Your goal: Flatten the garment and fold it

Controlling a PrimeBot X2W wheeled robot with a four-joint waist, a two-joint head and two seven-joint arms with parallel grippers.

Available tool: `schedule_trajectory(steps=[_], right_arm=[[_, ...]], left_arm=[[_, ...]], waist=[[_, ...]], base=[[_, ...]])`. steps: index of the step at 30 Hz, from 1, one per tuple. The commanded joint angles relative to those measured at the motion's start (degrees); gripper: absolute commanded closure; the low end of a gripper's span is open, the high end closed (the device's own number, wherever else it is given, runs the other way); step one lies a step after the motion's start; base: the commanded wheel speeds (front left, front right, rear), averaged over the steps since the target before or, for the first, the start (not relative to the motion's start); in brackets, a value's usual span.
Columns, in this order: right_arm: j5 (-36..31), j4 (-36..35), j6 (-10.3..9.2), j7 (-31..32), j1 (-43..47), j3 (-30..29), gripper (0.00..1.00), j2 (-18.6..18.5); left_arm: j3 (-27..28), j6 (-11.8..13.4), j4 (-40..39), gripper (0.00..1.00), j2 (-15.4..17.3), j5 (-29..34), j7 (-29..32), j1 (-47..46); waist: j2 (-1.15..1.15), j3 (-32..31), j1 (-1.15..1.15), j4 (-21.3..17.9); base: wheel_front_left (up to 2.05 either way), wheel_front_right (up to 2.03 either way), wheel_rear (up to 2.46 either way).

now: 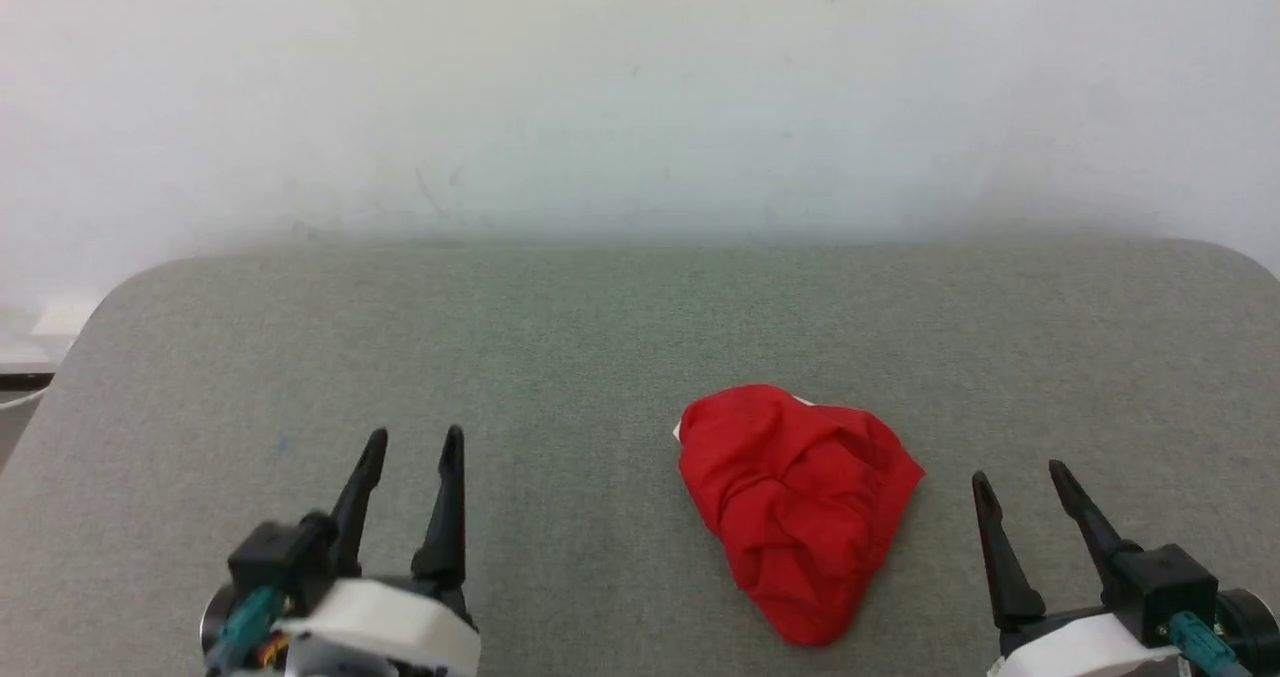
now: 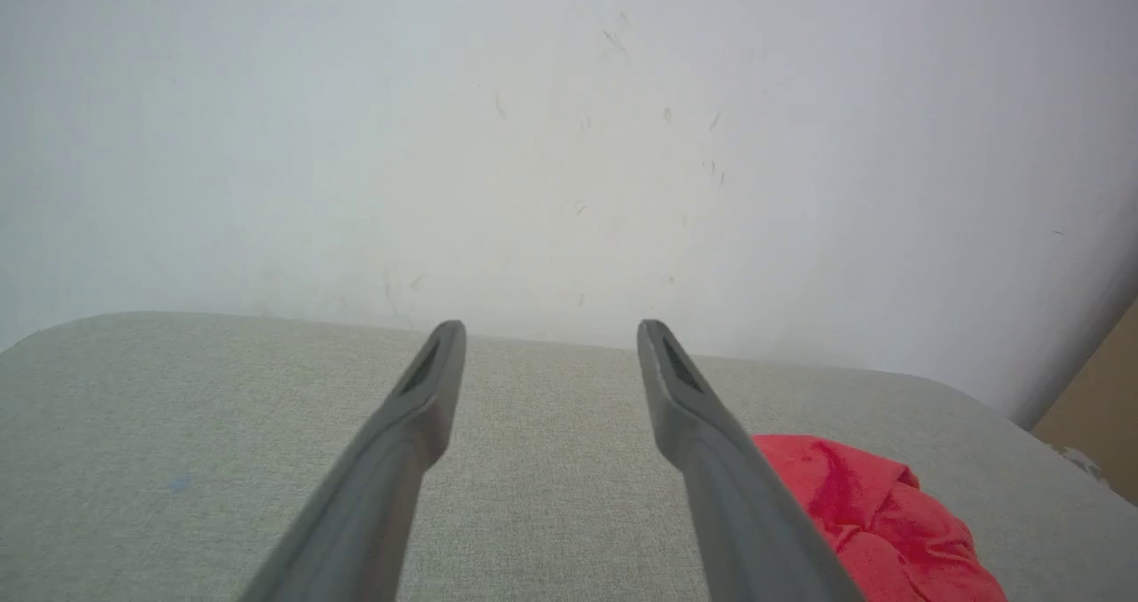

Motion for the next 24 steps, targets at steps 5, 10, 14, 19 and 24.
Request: schedule_trajectory(steps=[5, 10, 14, 19, 24], right_arm=[[0.7, 0.4, -0.12, -0.4, 1.2, 0.4, 0.0, 0.2], [1.1, 1.1, -0.12, -0.5, 1.1, 0.5, 0.0, 0.2], [1.2, 1.6, -0.12, -0.6, 1.1, 0.5, 0.0, 0.2], [1.2, 2.1, -0.12, -0.8, 0.8, 0.5, 0.0, 0.2], [1.2, 2.3, -0.12, -0.8, 0.7, 0.1, 0.0, 0.2]], left_arm=[[3.8, -2.0, -1.8, 0.0, -3.4, 4.4, -0.3, 6.9], [5.8, -5.2, -0.7, 0.0, -5.6, 8.1, -0.3, 9.3], [7.4, -7.3, -0.1, 0.0, -7.3, 10.1, -0.3, 9.5], [9.0, -9.6, 0.7, 0.0, -8.8, 12.0, -0.3, 9.5], [9.9, -11.0, 1.4, 0.0, -9.9, 13.6, -0.3, 9.2]], waist=[[-0.01, -0.1, 0.01, 0.8], [-0.01, 0.2, 0.01, 1.2], [-0.01, 0.3, 0.01, 1.5], [-0.01, 0.5, 0.01, 1.6], [-0.01, 1.0, 0.01, 2.2]], base=[[0.0, 0.0, 0.0], [0.0, 0.0, 0.0], [0.0, 0.0, 0.0], [0.0, 0.0, 0.0], [0.0, 0.0, 0.0]])
